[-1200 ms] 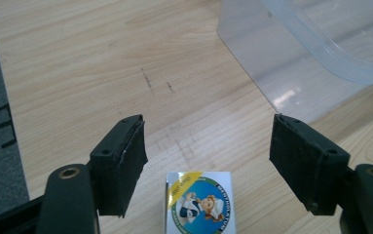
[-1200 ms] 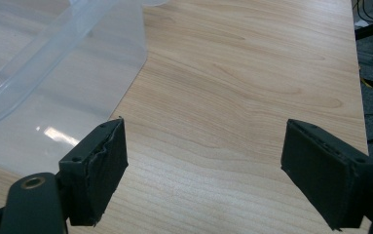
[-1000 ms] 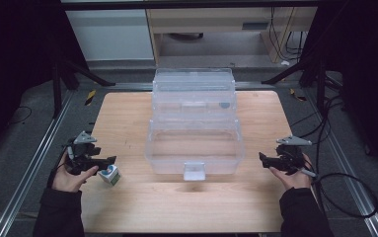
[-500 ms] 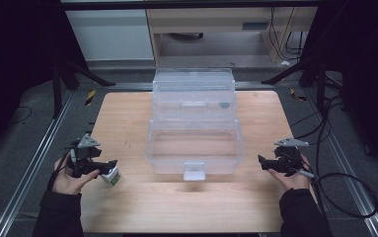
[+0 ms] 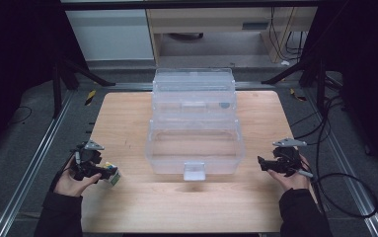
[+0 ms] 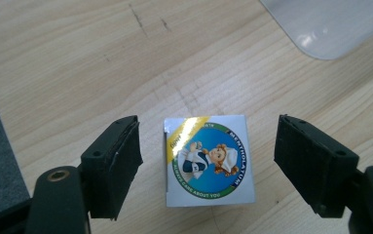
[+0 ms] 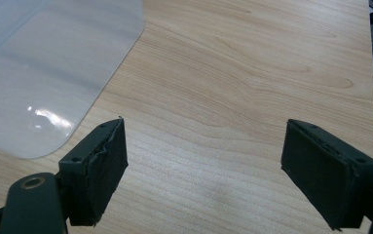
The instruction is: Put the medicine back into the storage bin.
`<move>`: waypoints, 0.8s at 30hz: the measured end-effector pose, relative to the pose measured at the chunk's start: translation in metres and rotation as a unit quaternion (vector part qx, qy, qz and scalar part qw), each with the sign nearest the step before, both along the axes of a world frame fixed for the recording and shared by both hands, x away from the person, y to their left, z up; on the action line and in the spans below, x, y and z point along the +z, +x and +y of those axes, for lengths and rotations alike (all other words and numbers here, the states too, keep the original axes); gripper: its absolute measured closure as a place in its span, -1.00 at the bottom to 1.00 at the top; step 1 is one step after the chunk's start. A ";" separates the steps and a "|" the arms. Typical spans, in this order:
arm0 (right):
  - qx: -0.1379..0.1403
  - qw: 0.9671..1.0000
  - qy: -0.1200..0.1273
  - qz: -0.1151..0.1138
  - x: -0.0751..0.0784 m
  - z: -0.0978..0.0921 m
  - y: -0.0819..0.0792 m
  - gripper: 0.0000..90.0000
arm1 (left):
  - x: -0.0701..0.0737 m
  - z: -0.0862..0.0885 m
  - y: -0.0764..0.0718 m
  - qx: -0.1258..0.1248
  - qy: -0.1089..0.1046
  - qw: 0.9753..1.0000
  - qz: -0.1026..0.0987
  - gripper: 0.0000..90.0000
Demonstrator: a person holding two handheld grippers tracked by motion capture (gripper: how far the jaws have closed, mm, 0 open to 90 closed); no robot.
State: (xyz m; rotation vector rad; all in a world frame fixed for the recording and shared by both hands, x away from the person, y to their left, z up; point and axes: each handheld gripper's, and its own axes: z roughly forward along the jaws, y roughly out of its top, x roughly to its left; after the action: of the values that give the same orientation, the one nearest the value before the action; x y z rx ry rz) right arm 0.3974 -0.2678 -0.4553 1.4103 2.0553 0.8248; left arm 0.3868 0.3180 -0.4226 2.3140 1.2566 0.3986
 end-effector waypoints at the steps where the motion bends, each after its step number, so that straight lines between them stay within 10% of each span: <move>1: 0.000 1.000 0.000 0.001 0.000 0.000 0.000 -0.62 | -0.001 -0.001 0.000 -0.002 0.004 1.000 0.004 -0.47; 24: 0.009 1.000 -0.006 0.016 -0.004 0.004 0.002 -0.62 | -0.024 -0.004 0.013 -0.002 0.038 0.997 0.064 -0.28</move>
State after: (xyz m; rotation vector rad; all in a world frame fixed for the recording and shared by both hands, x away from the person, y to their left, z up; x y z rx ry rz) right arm 0.3998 -0.2639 -0.4595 1.4099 2.0961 0.8010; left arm 0.4001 0.3142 -0.4470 2.4404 1.3165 0.3057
